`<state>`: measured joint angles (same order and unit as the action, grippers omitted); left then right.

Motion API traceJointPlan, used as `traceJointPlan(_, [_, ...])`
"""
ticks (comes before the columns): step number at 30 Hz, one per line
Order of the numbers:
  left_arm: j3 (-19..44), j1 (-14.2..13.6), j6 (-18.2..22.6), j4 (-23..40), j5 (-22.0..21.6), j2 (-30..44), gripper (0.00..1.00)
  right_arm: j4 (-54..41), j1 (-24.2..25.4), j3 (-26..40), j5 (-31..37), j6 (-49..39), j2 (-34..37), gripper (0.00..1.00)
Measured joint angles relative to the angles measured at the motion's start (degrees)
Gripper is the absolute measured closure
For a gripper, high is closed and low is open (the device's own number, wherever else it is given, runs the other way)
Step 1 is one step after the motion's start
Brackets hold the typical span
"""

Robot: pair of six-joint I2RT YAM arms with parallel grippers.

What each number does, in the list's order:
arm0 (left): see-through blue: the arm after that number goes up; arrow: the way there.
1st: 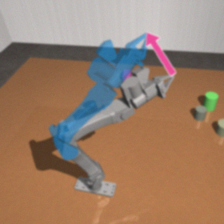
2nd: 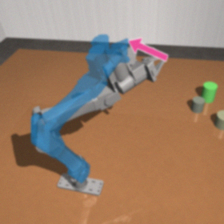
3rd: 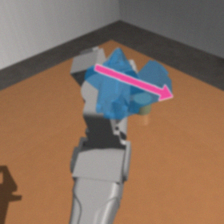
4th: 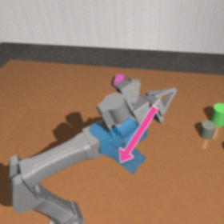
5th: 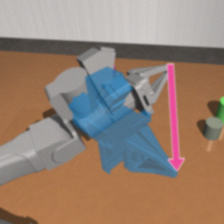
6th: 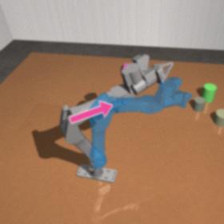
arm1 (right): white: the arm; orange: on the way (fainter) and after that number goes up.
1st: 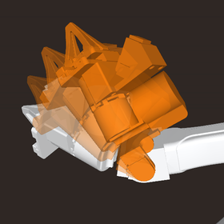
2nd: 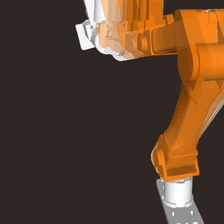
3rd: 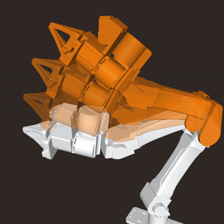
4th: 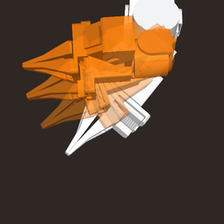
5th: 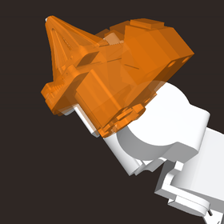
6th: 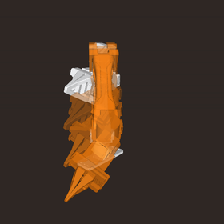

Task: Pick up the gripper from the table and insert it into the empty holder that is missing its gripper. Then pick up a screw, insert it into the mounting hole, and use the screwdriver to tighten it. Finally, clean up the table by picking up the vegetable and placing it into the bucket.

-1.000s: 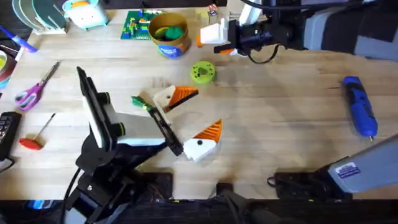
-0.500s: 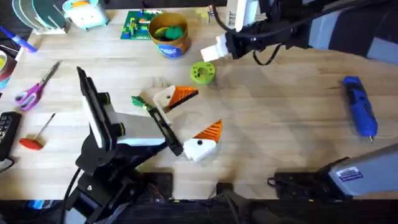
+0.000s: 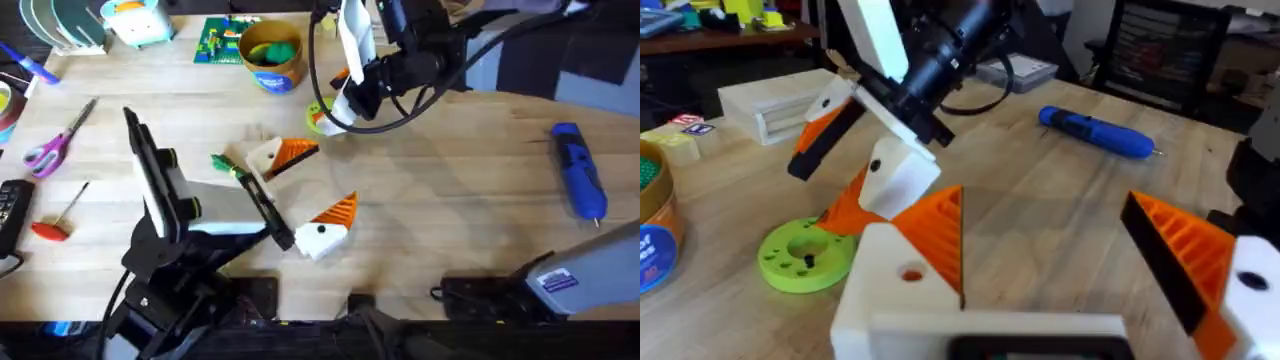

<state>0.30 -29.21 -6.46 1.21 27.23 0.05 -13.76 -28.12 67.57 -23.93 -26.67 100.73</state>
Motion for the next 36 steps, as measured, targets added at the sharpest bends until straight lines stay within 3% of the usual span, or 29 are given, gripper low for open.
traceJointPlan(5, [0.0,0.0,0.0,0.0,-0.01,0.0,0.007,-0.07,-0.35,0.0,-1.09,-0.77,1.57,0.175])
traceJointPlan(25, [0.0,0.0,0.0,0.0,0.01,0.0,0.008,2.1,-3.02,0.0,0.73,-1.06,6.49,0.361])
traceJointPlan(31, [0.0,-0.02,-0.02,0.0,0.01,0.0,0.006,2.61,-3.28,0.0,0.79,-1.04,7.29,0.58])
traceJointPlan(36, [0.0,-0.02,0.0,0.0,0.01,0.0,0.007,2.96,-3.37,0.0,1.01,-1.06,7.94,0.593])
